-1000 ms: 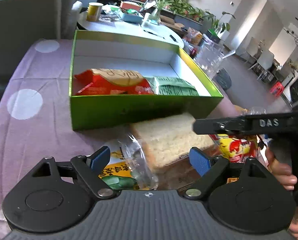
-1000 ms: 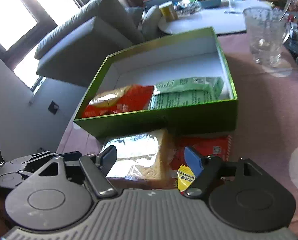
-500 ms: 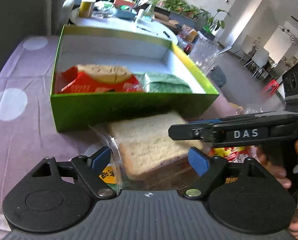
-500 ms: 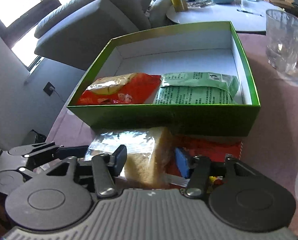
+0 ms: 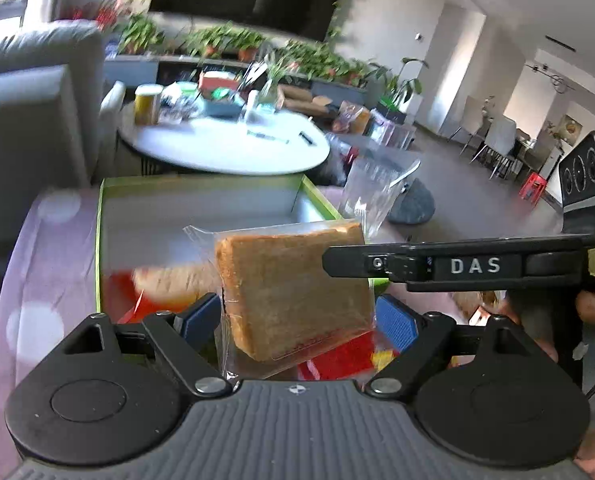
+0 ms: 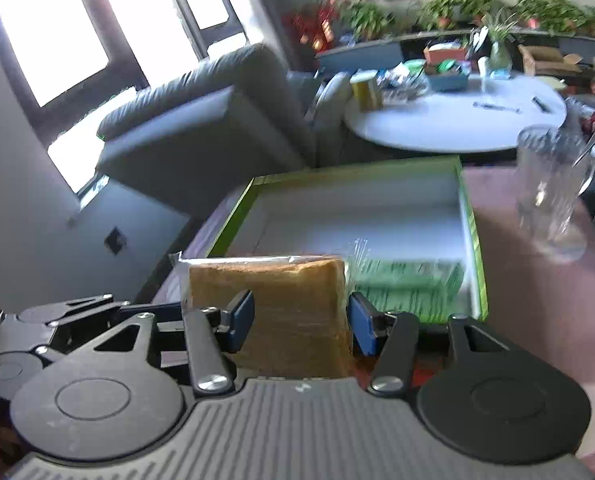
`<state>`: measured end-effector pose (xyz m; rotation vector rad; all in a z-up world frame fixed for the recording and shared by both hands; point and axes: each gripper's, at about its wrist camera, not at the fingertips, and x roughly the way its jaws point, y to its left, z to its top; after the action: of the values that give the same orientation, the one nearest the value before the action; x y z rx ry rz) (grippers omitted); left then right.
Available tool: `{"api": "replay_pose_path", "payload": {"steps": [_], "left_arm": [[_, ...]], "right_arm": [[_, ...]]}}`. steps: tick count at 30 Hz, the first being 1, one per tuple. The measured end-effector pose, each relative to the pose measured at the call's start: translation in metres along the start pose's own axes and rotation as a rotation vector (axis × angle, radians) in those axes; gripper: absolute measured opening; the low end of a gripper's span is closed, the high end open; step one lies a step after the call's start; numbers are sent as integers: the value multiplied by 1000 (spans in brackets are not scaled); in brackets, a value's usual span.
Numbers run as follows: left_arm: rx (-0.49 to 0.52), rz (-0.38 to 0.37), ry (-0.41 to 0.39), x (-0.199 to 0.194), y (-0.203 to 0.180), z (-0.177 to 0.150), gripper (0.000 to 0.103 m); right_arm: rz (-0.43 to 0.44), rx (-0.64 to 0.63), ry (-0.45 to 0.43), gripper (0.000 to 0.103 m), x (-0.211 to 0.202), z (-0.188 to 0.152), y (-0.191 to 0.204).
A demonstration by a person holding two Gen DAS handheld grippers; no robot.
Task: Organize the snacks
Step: 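Close the right gripper on the wrapped sandwich loaf and lift it, then lower the sandwich loaf into the green box and open the right gripper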
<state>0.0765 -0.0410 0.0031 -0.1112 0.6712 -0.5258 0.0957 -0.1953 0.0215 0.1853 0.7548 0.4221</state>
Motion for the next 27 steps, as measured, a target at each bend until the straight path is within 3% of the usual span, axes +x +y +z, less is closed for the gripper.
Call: {"api": "replay_pose_path", "payload": {"steps": [12,27], "left_arm": [[73,23,28,60,-12,49,83],[11,67,98,120,15,62,68]], "right_arm": [[-77,63,-105,51,11,36,-35],[-87,128,-84,51,52,54,-70]]}}
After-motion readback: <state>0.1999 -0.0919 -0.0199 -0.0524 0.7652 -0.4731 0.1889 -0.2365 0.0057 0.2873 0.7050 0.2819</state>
